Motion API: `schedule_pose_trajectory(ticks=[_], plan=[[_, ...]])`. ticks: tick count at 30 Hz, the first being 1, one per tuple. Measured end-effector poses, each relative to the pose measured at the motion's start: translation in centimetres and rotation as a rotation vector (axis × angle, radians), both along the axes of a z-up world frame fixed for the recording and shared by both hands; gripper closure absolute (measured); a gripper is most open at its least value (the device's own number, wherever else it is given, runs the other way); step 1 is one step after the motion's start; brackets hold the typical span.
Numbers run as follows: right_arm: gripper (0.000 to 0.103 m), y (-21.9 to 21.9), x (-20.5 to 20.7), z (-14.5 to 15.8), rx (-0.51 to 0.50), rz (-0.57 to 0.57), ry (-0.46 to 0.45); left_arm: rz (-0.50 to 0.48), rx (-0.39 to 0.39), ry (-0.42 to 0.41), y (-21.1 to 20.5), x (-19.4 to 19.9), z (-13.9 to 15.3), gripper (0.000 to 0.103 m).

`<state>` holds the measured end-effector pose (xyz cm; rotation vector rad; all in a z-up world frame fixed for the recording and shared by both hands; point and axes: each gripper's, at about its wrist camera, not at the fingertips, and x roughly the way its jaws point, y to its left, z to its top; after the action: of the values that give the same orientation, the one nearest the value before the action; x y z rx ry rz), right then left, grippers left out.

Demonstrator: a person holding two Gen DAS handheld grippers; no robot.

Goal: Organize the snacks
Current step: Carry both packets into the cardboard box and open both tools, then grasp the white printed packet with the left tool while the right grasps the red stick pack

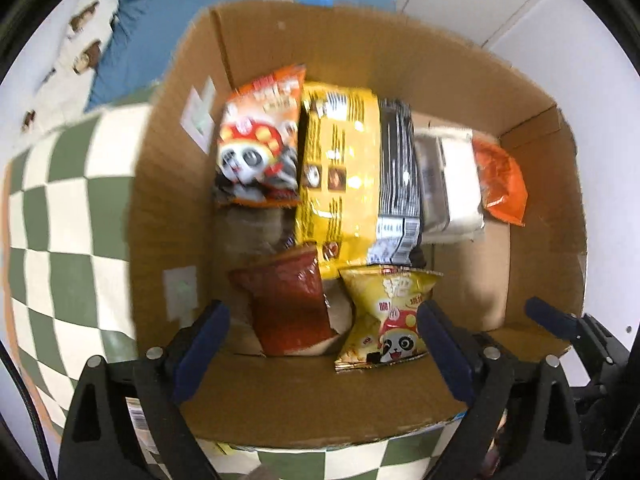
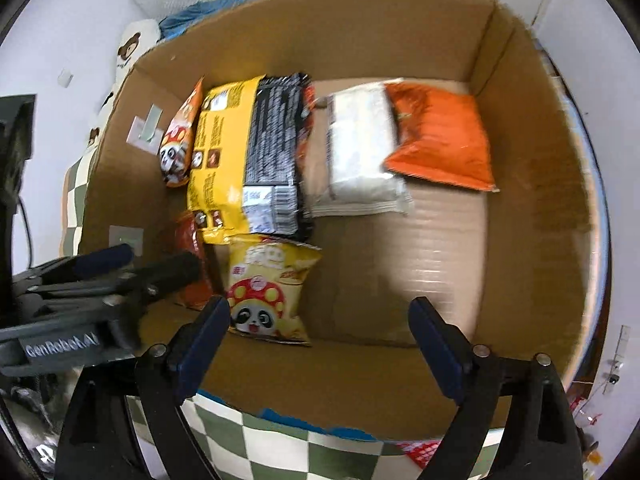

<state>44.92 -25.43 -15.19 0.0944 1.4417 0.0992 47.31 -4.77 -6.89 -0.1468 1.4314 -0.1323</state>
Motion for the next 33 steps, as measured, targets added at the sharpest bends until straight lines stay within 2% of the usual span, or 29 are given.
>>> schedule_pose_trajectory(ticks=[9,17,24,29,33], plan=[[0.01,-2.0,-2.6,4.4,-0.051,-0.043,-0.151,0.01,0.101,-0.223,1.0,-3.1,4.8,0.007],[0.01,-1.0,-6.3,8.9,-0.076,-0.042,-0.309,0.023,0.143,-0.391,0.6,-7.7,8.4,0.007],[0.01,-0.4,-10.5,13.2,-0.084,-0.045,-0.436,0.025,0.143,-0.47,0.6,-11.8,11.1,0.007],[0.01,-0.6,-13.3,15.3,-0.066,-0.053,-0.488,0.026,0.136,-0.525,0.5,-14.4,13.1,0.007],[0.01,-0.8,-15.1,16.5,-0.034,-0.06,-0.518,0.028,0.131,-0.536,0.8,-15.9,13.7,0.007]])
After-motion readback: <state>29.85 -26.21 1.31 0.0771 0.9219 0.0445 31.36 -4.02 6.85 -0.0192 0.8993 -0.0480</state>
